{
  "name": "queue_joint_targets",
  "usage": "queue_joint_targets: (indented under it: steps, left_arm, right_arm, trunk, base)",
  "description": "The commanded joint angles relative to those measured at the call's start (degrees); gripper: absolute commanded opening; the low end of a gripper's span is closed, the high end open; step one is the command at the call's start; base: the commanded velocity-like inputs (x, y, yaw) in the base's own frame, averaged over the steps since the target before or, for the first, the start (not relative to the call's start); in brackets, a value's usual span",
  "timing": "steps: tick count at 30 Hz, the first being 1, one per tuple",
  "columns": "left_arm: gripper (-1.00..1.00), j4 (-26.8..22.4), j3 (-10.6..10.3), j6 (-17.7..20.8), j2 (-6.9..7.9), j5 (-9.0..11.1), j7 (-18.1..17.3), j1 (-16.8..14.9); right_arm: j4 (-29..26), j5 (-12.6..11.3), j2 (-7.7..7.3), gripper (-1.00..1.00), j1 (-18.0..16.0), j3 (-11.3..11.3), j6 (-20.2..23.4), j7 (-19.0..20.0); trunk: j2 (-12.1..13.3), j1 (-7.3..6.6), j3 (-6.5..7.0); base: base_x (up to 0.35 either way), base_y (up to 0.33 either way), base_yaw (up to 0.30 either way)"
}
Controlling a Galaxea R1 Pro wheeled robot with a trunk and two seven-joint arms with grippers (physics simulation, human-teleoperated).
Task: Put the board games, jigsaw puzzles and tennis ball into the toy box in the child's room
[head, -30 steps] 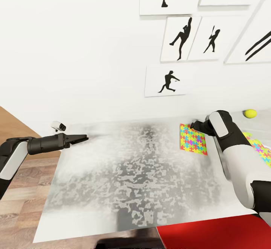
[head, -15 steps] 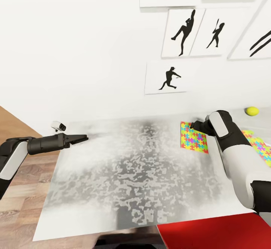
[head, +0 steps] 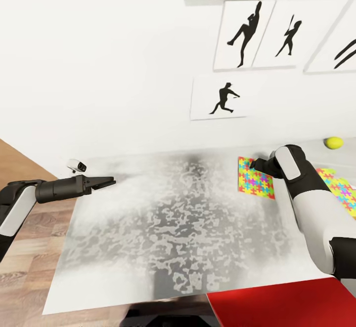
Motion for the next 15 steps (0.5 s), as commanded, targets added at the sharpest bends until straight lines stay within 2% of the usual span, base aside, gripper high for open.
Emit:
queue_joint_targets:
  steps: [1,15]
  left_arm:
    - [1.00,0.02,-0.10,0.24,0.05,0.11,-0.12,-0.07]
    - [1.00,0.02,0.19,0.24,0.05,0.11,-0.12,-0.12]
  right_arm:
    - [-0.06,-0.58,-0.01,1.00,-0.04,-0.01,0.13,-0.52]
    - [-0.07,-0.68,-0.03,1.00,-0.04,-0.20,0.13,-0.47]
  trunk:
    - [-0.10,0.03,-0.16]
    - [-0.10,0.03,-0.37]
  base:
    - [0.000,0.000,0.000]
    - [0.000,0.000,0.000]
